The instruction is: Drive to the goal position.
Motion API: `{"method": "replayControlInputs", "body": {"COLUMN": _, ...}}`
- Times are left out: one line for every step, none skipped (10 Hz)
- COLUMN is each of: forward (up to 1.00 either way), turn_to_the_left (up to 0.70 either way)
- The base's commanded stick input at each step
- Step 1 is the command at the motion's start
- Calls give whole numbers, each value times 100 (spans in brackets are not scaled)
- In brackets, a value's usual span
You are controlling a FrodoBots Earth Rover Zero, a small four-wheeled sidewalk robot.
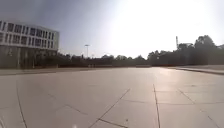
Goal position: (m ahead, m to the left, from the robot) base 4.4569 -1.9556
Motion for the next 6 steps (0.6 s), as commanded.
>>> {"method": "replayControlInputs", "body": {"forward": 6, "turn_to_the_left": 1}}
{"method": "replayControlInputs", "body": {"forward": 6, "turn_to_the_left": 1}}
{"method": "replayControlInputs", "body": {"forward": 6, "turn_to_the_left": 0}}
{"method": "replayControlInputs", "body": {"forward": 7, "turn_to_the_left": 0}}
{"method": "replayControlInputs", "body": {"forward": 7, "turn_to_the_left": 0}}
{"method": "replayControlInputs", "body": {"forward": 7, "turn_to_the_left": 0}}
